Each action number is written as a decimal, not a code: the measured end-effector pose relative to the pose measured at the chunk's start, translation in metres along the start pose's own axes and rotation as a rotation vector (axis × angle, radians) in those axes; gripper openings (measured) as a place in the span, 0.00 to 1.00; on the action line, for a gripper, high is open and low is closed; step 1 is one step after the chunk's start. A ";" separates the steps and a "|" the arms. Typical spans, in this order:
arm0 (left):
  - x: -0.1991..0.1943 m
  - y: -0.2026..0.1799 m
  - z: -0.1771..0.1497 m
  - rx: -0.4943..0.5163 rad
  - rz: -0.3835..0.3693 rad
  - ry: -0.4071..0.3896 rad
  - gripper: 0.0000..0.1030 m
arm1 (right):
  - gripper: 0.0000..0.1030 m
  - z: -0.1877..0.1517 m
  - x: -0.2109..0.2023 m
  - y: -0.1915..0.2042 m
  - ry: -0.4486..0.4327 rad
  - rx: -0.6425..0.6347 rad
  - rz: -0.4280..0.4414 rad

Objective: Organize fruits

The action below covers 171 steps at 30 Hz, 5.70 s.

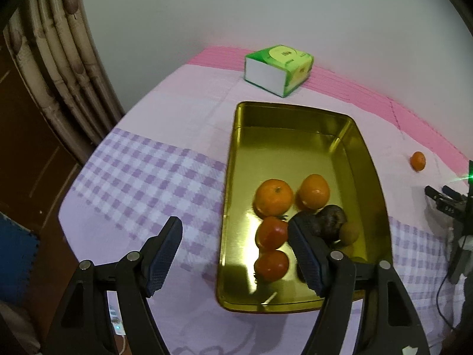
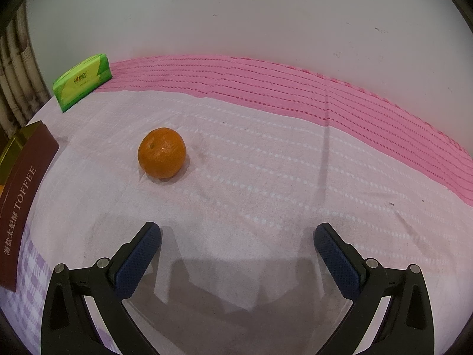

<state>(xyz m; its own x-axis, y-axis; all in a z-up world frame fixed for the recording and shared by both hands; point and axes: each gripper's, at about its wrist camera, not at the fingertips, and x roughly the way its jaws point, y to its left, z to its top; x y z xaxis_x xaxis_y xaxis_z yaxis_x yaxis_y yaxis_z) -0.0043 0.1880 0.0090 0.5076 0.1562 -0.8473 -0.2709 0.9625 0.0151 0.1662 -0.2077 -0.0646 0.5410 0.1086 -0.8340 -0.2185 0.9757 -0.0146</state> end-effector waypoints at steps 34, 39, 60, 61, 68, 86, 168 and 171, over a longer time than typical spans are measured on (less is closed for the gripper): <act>0.013 0.026 -0.001 -0.068 0.064 0.009 0.75 | 0.50 0.046 0.015 0.059 0.024 0.020 -0.053; 0.013 0.027 -0.002 -0.071 0.068 0.011 0.75 | 0.39 0.051 0.019 0.061 0.024 0.036 -0.038; 0.006 0.022 -0.003 -0.049 0.075 -0.015 0.78 | 0.38 0.034 -0.057 0.127 -0.046 -0.051 0.146; 0.005 0.021 -0.003 -0.047 0.076 -0.018 0.79 | 0.38 0.034 -0.064 0.138 -0.055 -0.066 0.169; -0.004 0.019 -0.002 -0.040 0.082 -0.045 0.81 | 0.38 0.027 -0.093 0.204 -0.078 -0.162 0.277; -0.004 0.022 -0.002 -0.054 0.103 -0.030 0.84 | 0.38 0.000 -0.092 0.285 -0.008 -0.312 0.349; -0.021 -0.003 -0.035 0.019 0.043 0.020 0.86 | 0.94 -0.050 -0.123 0.271 0.050 -0.314 0.177; -0.021 -0.003 -0.035 0.020 0.043 0.021 0.86 | 0.94 -0.051 -0.121 0.272 0.062 -0.314 0.175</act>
<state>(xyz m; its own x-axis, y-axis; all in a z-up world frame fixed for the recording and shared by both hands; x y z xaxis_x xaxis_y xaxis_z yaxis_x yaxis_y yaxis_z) -0.0426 0.1738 0.0084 0.4788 0.1927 -0.8565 -0.2757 0.9593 0.0617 0.0005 0.0346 0.0042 0.4252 0.2479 -0.8705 -0.5474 0.8364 -0.0292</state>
